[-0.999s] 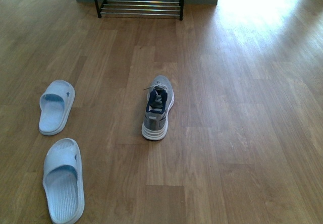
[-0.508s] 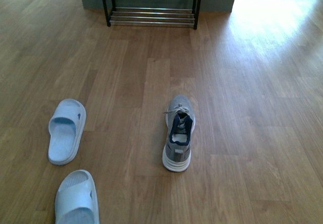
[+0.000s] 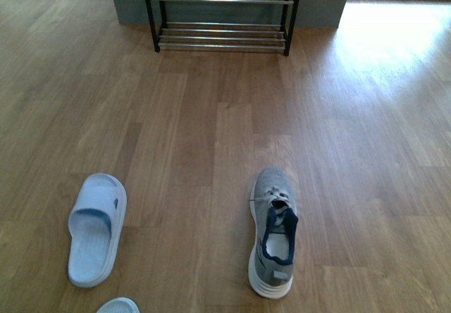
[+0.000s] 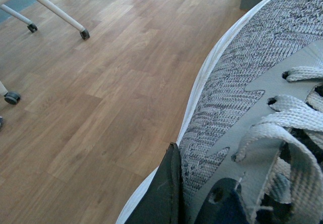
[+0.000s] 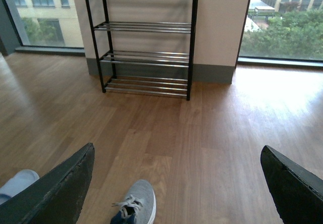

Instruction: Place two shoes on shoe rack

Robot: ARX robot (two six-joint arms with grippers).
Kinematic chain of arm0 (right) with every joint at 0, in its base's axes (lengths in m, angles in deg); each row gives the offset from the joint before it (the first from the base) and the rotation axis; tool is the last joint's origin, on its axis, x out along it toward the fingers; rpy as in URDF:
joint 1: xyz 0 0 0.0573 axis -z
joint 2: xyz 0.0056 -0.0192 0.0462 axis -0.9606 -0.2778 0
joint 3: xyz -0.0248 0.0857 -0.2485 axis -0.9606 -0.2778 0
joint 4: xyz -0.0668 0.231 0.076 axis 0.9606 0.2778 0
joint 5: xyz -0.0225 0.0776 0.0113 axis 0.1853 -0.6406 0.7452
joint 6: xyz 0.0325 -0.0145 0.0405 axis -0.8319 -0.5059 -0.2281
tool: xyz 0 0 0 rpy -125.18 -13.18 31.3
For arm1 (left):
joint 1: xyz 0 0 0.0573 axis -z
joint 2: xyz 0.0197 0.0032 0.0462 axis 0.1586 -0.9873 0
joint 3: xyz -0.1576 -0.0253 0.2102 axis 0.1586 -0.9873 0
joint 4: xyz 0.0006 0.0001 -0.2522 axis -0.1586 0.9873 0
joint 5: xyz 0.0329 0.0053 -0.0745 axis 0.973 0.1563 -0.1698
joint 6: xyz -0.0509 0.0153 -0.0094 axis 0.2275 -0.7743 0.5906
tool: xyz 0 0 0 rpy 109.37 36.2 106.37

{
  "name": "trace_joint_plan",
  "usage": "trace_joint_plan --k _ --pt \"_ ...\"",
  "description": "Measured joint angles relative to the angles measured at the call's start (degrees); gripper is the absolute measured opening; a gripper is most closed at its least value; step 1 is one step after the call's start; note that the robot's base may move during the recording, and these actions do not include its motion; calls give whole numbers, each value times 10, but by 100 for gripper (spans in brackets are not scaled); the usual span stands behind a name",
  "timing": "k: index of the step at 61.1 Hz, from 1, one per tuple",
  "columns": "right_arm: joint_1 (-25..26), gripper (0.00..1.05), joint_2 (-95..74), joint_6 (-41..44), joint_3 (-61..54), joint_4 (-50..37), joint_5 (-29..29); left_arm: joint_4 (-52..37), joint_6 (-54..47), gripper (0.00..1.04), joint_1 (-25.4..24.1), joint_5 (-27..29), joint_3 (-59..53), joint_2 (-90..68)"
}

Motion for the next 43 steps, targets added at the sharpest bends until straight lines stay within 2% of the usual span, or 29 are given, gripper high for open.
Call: trace_joint_plan --k 9,13,16,22,25,33,43 --pt "2 95 -3 -1 1 1 -11 0 0 2 0 0 0 0" --pt "30 95 -28 -12 11 42 -128 0 0 2 0 4 0 0" --pt "14 95 -66 -20 12 45 -160 0 0 2 0 6 0 0" --pt "-61 95 -153 -8 16 -8 -122 0 0 2 0 2 0 0" --pt "-112 95 -281 20 29 -110 -89 0 0 2 0 0 0 0" --pt "-113 95 -557 52 101 -282 -71 0 0 2 0 0 0 0" --pt "-102 95 -838 72 183 -366 -63 0 0 2 0 0 0 0"
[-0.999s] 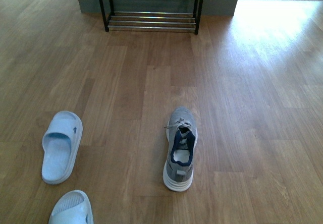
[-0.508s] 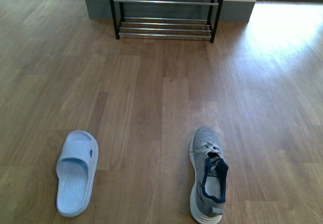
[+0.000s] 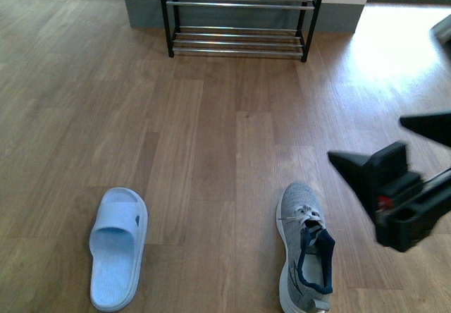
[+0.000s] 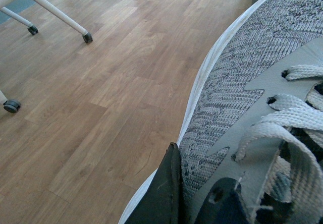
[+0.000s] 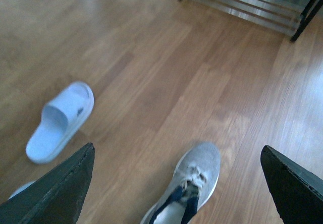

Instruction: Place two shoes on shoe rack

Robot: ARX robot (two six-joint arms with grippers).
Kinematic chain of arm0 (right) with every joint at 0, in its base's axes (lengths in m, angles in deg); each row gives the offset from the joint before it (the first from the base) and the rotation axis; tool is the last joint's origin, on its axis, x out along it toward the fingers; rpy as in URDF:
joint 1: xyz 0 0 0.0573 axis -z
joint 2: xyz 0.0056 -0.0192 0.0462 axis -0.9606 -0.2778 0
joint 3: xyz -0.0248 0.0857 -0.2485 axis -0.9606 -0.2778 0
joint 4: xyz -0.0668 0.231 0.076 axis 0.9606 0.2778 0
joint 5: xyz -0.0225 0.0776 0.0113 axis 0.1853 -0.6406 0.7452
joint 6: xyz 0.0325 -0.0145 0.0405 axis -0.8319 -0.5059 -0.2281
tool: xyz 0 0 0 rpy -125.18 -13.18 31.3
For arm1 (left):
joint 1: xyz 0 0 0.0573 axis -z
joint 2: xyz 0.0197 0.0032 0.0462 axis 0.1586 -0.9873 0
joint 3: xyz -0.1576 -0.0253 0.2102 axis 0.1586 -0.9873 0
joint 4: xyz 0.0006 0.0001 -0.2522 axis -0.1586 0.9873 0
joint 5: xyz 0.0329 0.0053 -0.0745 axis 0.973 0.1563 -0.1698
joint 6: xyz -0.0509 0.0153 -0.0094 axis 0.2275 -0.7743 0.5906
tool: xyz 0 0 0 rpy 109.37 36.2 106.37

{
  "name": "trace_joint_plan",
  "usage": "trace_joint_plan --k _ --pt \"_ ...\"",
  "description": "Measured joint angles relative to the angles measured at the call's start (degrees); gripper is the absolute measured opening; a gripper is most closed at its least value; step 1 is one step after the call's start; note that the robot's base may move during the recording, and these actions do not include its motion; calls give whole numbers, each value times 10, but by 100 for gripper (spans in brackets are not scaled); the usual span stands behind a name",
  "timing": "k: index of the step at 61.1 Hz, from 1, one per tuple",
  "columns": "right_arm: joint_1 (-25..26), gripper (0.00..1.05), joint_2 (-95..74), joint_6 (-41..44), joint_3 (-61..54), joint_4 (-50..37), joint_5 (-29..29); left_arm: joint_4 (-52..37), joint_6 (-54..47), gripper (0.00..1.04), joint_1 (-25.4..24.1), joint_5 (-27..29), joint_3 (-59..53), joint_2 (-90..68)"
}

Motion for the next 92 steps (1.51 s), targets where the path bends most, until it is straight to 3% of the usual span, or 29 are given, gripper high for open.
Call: trace_joint_plan --k 17,35,71,92 --pt "17 95 -320 9 97 -42 18 0 0 2 0 0 0 0" --pt "35 95 -508 6 195 -49 44 0 0 2 0 0 0 0" --pt "70 95 -658 8 343 0 70 0 0 2 0 0 0 0" --pt "108 95 -661 10 358 24 69 0 0 2 0 0 0 0"
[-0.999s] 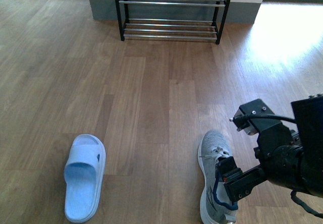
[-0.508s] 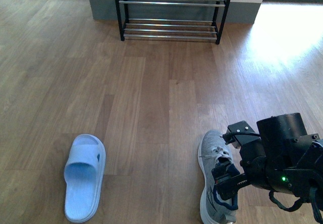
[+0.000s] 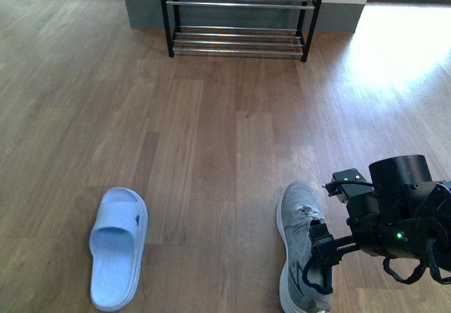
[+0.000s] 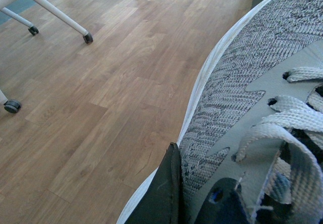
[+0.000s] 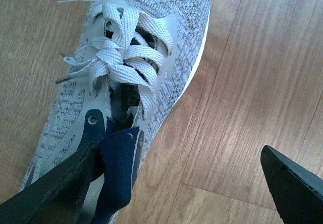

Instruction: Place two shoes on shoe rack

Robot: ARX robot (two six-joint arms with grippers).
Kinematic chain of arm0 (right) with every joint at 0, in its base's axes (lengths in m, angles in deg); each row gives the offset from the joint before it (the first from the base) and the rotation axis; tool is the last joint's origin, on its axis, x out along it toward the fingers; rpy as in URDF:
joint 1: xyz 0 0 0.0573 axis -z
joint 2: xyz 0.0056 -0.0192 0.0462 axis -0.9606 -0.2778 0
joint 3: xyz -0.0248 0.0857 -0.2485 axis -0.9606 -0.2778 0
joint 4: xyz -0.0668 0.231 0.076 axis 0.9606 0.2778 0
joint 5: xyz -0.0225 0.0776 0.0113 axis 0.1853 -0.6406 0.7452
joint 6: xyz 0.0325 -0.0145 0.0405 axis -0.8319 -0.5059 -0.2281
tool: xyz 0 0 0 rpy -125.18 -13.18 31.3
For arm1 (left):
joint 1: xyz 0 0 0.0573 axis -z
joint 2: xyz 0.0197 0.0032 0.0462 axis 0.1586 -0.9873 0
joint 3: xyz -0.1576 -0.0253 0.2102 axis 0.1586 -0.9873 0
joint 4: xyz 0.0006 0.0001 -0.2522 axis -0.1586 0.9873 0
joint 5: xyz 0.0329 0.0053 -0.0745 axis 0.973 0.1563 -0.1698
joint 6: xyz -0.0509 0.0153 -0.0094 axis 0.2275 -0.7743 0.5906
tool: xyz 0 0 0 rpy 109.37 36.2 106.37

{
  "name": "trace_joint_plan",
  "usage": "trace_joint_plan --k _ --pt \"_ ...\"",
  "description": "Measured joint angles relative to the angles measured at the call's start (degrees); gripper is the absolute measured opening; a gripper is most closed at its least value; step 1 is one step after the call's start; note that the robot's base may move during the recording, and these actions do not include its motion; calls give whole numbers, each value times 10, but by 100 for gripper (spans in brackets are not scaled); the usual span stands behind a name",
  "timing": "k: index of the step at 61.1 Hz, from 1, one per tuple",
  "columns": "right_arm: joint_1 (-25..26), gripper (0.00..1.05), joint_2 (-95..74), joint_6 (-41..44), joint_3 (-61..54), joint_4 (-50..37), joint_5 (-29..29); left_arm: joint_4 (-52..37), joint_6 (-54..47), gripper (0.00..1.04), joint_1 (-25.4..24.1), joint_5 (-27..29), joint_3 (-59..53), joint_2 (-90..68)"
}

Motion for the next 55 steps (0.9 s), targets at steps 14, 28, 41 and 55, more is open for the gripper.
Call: trace_joint_plan --k 14,28,41,55 --pt "28 95 14 2 -22 0 -4 0 0 2 0 0 0 0" --pt "28 95 -2 -5 -24 -23 0 0 0 2 0 0 0 0" --pt "10 88 -43 -55 0 -24 -2 0 0 2 0 0 0 0" --pt "2 41 -48 -83 2 -40 -15 0 0 2 0 0 0 0"
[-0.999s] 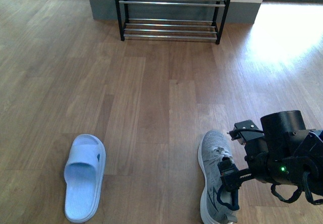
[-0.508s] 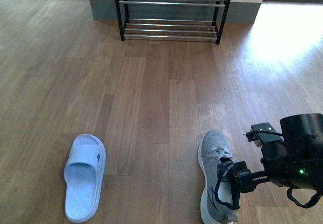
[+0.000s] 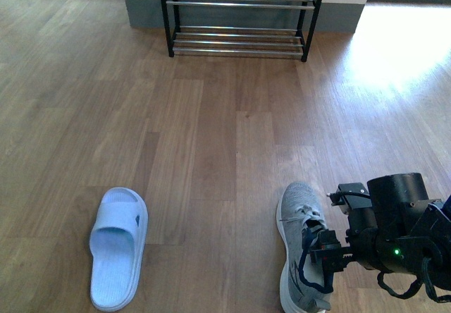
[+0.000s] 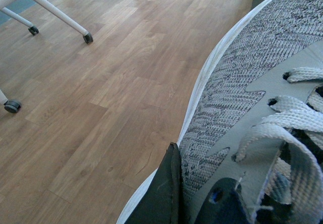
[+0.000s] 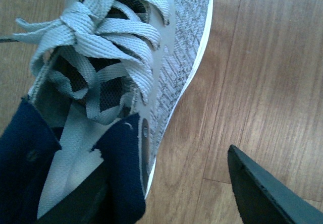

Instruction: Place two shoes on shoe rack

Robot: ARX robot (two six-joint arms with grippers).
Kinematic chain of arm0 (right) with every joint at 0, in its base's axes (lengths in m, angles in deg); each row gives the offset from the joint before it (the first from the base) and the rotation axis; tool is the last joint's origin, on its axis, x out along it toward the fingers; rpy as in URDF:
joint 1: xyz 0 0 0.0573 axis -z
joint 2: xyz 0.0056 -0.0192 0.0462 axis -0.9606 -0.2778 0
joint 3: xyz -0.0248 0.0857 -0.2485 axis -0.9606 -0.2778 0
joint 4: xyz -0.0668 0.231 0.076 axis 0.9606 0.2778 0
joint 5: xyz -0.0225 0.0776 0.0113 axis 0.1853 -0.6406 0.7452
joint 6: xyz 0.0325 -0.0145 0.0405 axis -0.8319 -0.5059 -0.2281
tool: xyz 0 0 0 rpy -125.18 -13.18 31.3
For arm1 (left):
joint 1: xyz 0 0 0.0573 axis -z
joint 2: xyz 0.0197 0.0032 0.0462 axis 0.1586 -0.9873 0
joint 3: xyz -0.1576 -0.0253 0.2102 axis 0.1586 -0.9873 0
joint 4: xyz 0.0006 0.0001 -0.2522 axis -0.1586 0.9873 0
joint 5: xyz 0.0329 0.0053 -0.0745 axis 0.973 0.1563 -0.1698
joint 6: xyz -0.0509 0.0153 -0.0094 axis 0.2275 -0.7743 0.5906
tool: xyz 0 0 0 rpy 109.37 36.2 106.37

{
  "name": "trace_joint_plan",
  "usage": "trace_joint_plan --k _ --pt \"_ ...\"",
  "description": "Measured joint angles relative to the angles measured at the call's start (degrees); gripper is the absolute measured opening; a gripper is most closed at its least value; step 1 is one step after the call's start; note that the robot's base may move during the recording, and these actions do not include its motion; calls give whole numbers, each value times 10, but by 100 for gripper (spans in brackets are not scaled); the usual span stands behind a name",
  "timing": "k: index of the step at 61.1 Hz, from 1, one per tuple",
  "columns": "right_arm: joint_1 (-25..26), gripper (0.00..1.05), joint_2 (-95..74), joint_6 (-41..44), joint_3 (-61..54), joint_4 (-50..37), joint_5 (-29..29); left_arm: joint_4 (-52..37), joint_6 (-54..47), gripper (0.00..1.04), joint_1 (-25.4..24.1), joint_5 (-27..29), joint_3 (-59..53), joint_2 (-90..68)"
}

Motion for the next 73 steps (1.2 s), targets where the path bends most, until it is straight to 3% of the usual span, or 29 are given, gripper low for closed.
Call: trace_joint_plan --k 16,28,41,60,73 --pt "8 1 1 -18 0 2 3 0 0 2 0 0 0 0" --pt "15 1 19 -15 -19 -6 10 0 0 2 0 0 0 0" --pt "31 1 131 82 -115 -39 7 0 0 2 0 0 0 0" --pt "97 1 648 195 -314 63 -89 0 0 2 0 0 0 0" --pt "171 1 958 220 -401 224 -178 0 0 2 0 0 0 0"
